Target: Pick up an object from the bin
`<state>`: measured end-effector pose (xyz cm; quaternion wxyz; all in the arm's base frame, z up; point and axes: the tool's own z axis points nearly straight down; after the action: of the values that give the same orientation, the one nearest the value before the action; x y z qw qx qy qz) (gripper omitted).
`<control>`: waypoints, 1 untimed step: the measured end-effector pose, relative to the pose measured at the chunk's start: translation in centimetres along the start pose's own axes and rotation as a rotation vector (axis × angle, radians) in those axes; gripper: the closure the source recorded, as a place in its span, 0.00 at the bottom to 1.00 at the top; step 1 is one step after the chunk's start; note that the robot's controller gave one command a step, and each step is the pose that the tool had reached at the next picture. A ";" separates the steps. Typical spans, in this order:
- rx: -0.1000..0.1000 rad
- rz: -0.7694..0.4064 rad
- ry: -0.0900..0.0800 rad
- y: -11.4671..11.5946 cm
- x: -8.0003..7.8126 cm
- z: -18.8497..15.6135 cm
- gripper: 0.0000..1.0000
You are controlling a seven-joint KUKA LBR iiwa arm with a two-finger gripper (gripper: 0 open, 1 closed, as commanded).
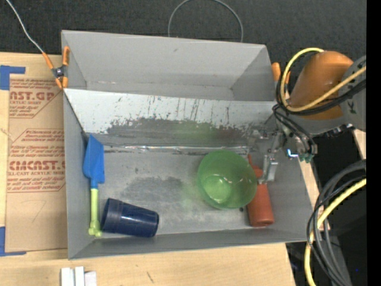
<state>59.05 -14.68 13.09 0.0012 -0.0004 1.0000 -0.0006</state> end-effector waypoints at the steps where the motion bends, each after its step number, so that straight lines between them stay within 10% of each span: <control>1: 0.000 0.000 0.000 0.0 0.0 0.0 0.00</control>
Offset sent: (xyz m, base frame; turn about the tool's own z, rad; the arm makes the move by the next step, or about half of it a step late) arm -0.0935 0.0553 -0.0609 -0.0767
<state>59.05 -14.68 13.09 0.0012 -0.0002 1.0000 -0.0006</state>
